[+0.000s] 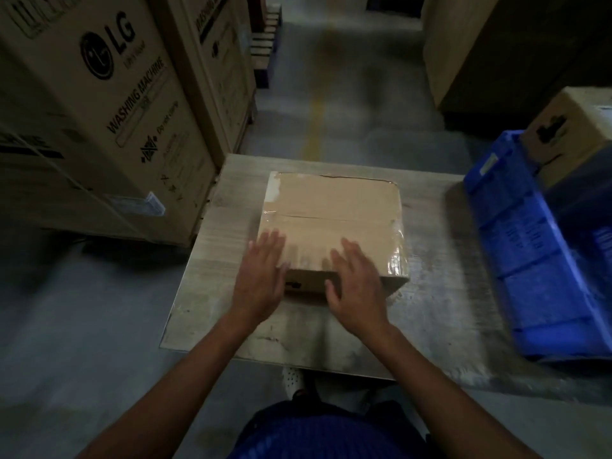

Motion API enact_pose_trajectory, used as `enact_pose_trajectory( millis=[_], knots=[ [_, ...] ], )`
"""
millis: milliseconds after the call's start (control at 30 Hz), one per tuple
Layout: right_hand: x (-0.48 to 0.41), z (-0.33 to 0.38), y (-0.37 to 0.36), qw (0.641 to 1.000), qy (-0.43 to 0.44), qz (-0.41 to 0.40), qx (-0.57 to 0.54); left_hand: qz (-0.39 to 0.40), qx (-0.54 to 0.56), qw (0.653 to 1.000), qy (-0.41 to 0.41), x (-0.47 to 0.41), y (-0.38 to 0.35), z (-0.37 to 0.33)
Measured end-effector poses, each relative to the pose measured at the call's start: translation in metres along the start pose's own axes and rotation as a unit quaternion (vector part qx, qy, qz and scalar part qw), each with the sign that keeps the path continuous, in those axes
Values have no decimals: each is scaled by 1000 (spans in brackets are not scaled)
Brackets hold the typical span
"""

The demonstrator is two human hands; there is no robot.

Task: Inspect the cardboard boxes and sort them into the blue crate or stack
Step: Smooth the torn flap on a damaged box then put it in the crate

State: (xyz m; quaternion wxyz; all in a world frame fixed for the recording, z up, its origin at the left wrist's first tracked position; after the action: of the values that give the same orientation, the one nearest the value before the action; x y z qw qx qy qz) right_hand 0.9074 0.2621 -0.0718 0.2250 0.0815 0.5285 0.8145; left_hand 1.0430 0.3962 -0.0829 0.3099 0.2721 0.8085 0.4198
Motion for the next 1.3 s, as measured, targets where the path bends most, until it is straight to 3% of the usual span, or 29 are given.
enact_pose_trajectory(
  millis=[133, 567, 767, 1033, 1167, 1300],
  knots=[
    [-14, 21, -35, 992, 47, 84, 80, 94, -109, 989, -29, 7, -31, 8],
    [-59, 24, -4, 990, 64, 53, 110, 25, -100, 991, -82, -46, 1, -6],
    [-81, 1, -26, 979, 5, 162, 119, 218, -160, 963, -14, -67, -33, 2],
    [-87, 2, -15, 978, 24, 161, 128, 204, -178, 961, -57, -81, -28, 3],
    [-130, 5, 6, 980, 19, 148, 130, 158, -147, 974, -72, -112, -18, -5],
    [-148, -15, -16, 968, -9, 206, 142, 219, -155, 963, -16, -126, -38, 12]
  ],
)
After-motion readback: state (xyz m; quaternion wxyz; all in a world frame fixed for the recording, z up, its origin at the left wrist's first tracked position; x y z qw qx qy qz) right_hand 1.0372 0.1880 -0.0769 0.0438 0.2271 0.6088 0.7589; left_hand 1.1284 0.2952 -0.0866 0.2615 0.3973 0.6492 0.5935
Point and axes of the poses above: each hand's wrist, its own x-axis away from the middle knuckle, its own y-axis out of the back of the hand, z = x × y, the point moved 6 cm from there along -x, towards the middle knuckle, and after that the axes turned 4 degrees about y, right-handed, at the moved point
